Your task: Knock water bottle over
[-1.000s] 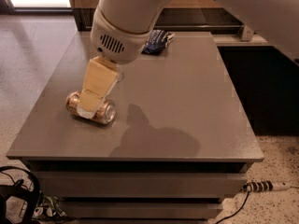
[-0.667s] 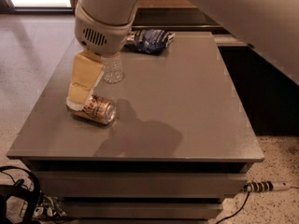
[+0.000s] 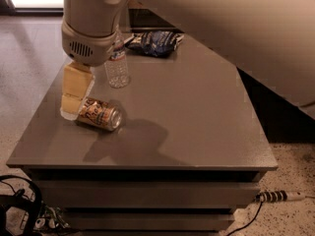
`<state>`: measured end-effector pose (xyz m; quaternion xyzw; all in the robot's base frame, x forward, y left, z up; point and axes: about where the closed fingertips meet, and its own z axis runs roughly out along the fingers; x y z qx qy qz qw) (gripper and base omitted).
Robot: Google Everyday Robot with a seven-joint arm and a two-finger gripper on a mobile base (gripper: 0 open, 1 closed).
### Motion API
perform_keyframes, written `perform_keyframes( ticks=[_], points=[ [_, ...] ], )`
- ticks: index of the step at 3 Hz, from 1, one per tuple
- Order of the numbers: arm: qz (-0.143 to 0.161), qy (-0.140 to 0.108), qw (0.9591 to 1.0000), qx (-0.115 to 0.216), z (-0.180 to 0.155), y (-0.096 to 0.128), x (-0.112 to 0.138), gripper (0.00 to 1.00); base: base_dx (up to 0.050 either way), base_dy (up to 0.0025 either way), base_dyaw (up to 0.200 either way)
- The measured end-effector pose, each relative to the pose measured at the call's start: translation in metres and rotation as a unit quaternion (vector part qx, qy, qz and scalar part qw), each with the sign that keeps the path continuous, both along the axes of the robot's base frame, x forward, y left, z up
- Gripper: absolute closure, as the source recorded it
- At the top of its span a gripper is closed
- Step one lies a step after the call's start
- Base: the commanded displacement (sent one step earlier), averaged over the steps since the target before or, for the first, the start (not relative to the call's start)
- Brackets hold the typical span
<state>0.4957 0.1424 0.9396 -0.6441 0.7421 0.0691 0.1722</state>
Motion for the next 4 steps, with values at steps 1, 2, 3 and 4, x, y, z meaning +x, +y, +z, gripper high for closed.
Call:
perform_keyframes(
  ticks=[1,2,3,4],
  points=[
    [-0.007,0.01,0.9997,-0.023,-0.02,0.007,0.004,0.0,0.0,0.0,0.0],
    [-0.026,0.02,0.9984,-0.045,-0.034,0.014,0.013,0.0,0.0,0.0,0.0],
    [-0.063,0.035,0.9957,-0.058,-0.046,0.016,0.023,0.0,0.0,0.0,0.0],
    [-0.104,0.048,0.9913,-0.065,-0.054,0.01,0.029,0.0,0.0,0.0,0.0]
  ],
)
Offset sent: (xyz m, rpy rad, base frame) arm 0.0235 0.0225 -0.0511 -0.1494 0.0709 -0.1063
